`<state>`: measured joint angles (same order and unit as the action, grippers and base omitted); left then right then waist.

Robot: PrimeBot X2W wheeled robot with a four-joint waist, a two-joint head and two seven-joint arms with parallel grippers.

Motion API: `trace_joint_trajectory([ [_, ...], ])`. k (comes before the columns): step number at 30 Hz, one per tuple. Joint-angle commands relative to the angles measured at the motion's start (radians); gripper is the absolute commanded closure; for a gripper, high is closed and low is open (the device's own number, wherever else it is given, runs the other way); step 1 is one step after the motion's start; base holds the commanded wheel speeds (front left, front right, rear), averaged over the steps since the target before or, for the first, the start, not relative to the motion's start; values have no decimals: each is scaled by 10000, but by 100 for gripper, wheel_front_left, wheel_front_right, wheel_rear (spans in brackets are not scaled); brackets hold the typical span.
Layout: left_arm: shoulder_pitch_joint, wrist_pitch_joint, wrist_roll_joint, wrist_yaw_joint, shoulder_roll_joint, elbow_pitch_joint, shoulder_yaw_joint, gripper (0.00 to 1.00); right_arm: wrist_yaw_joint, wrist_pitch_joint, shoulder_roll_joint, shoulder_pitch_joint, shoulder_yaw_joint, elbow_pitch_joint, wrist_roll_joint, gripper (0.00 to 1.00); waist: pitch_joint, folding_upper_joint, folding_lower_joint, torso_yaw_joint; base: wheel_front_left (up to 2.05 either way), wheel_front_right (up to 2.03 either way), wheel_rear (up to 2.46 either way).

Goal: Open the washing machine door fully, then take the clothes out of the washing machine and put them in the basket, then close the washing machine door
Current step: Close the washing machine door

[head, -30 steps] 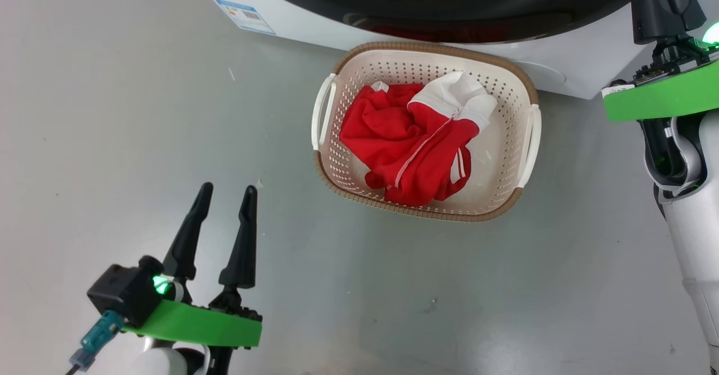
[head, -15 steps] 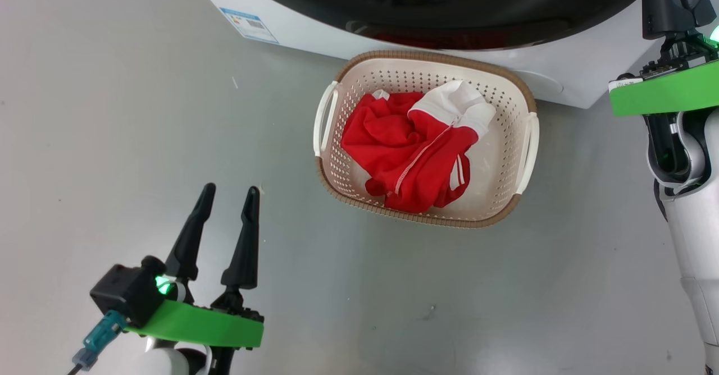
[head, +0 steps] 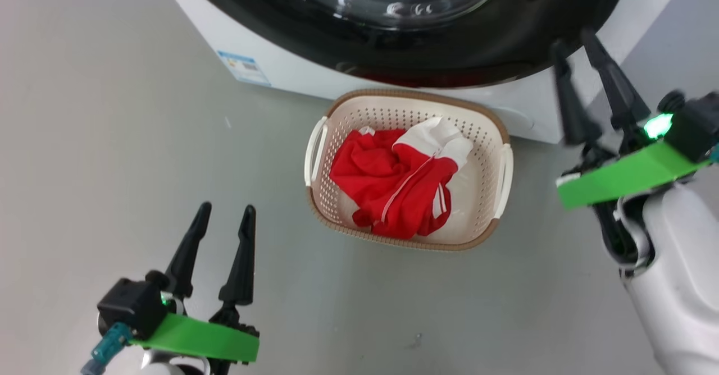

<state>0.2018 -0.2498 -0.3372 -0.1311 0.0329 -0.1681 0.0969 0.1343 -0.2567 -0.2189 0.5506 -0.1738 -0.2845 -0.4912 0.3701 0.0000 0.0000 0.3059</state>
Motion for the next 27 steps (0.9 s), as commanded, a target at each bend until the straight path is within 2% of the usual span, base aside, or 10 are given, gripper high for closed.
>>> trace_joint_trajectory([
  [1,-191,-120,108,4,174,152,-382,0,-36,-51,80,-251,-174,293,10,0,-407,0,0,-298,0,0,0],
  [12,-755,-120,633,4,181,-34,-938,0,-36,-51,151,-1984,-176,196,60,0,-1415,0,0,-1195,0,0,0],
  [27,-1384,-120,595,4,605,-315,-1222,0,-36,-51,204,-3848,-80,255,89,0,-2531,0,0,-2123,0,0,0],
])
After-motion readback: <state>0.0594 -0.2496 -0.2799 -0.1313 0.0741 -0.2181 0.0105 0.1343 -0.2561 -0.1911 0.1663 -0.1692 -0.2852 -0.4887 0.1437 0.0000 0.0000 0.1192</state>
